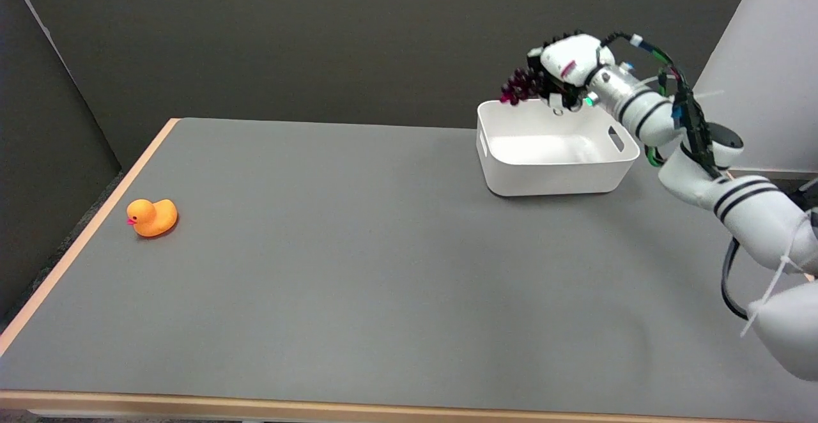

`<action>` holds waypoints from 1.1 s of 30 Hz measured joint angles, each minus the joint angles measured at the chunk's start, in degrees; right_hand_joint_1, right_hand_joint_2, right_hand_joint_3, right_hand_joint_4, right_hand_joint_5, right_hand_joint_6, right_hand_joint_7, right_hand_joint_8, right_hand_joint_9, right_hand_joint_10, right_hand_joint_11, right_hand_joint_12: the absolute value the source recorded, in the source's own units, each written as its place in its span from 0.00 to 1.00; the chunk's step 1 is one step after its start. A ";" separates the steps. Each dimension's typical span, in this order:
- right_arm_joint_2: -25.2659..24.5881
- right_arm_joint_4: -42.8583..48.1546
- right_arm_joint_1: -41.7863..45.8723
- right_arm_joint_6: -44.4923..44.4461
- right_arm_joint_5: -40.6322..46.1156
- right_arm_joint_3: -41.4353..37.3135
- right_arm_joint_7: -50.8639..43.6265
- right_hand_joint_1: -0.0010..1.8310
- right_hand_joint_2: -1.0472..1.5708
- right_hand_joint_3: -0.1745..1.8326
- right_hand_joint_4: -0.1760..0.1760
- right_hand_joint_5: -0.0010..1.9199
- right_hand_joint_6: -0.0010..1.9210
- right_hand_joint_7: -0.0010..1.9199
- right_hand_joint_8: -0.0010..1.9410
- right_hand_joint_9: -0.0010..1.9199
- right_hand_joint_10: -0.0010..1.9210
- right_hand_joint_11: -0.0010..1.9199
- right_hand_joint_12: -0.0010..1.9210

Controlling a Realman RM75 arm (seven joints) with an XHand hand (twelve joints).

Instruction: Place the grape into the white box.

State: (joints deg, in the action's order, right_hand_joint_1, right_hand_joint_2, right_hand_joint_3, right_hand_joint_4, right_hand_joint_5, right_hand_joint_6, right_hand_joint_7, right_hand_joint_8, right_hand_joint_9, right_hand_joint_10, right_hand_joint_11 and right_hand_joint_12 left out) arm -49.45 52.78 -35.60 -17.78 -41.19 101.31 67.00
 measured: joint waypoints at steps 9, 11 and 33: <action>0.99 0.20 5.33 2.30 2.63 -1.97 0.38 0.34 0.62 0.55 0.71 0.06 0.18 0.09 0.15 0.08 0.35 0.01 0.62; 1.13 0.10 5.92 2.60 3.83 -2.23 0.56 0.28 0.59 0.55 0.72 0.03 0.15 0.03 0.07 0.01 0.26 0.00 0.54; 1.63 -0.70 10.53 -2.19 28.65 -6.35 6.23 0.18 0.64 0.46 0.60 0.00 0.05 0.00 0.00 0.00 0.00 0.00 0.00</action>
State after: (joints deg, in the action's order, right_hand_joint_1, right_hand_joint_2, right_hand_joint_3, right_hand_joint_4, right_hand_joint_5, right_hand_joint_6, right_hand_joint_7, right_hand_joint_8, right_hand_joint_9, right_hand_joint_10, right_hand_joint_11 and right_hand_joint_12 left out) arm -47.82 52.08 -25.07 -19.96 -12.54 94.96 73.23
